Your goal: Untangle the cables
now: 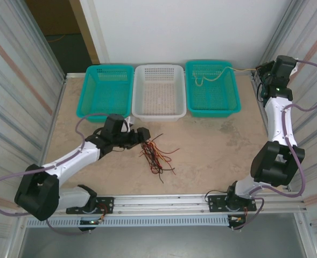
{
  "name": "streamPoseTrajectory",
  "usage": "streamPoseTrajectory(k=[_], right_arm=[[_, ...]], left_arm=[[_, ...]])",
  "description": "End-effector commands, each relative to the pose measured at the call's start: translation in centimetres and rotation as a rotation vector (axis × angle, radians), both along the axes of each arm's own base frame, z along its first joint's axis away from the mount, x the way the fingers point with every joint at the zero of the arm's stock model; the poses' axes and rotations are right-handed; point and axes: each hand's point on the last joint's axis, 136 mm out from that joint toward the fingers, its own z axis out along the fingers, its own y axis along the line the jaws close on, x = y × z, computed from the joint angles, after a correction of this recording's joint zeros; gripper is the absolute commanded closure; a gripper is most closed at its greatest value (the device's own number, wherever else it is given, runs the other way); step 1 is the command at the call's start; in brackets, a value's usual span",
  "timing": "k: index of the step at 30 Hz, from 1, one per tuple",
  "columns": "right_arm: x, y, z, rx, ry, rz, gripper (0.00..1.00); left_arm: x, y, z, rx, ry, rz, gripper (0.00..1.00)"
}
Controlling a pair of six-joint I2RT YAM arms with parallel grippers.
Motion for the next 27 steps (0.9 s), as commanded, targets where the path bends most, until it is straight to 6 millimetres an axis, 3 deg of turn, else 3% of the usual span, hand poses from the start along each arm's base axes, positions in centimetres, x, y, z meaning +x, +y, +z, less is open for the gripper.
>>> streamPoseTrajectory(k=[1,6,9,11,13,14,19,24,27], right_arm=[[0.7,0.2,-0.6,-0.015,-0.029,-0.043,1.00],[2.4,1.8,-5.7,-0.014,0.041,-0.026,1.00],[2.4,4.8,-9.1,0.001,0.102,0.039,1.00],[1.0,6.7,-11.0,-0.031,0.179,0.061,0.82],[-0.1,7.6,-12.2,-0.020,0.225,0.077,0.57],[-0.4,7.8,-12.1,-0.009,0.224,0.084,0.52],[-3.1,9.9,-7.6,-0.142,0.286,0.145,0.24],[-8.7,12.5,-5.0,-0.239,0.348,0.247,0.22],[-12.3,17.3,-5.3,-0.196,0.343,0.451,0.25]], left_arm=[[0.1,1.7,0.8,0.006,0.019,0.034,0.24],[-0.3,3.5,1.5,0.030,0.022,0.041,0.17],[-0.7,5.4,3.0,0.033,0.037,0.077,0.18],[-1.4,6.4,2.8,-0.006,0.060,0.135,0.19],[-2.2,6.3,3.4,-0.042,0.037,0.113,0.18],[-2.4,6.4,3.5,-0.024,0.036,0.100,0.19],[-3.4,6.8,3.2,0.032,0.041,0.062,0.22],[-5.3,7.1,0.5,0.057,0.132,0.050,0.28],[-6.0,7.2,-0.4,0.067,0.168,0.040,0.36]])
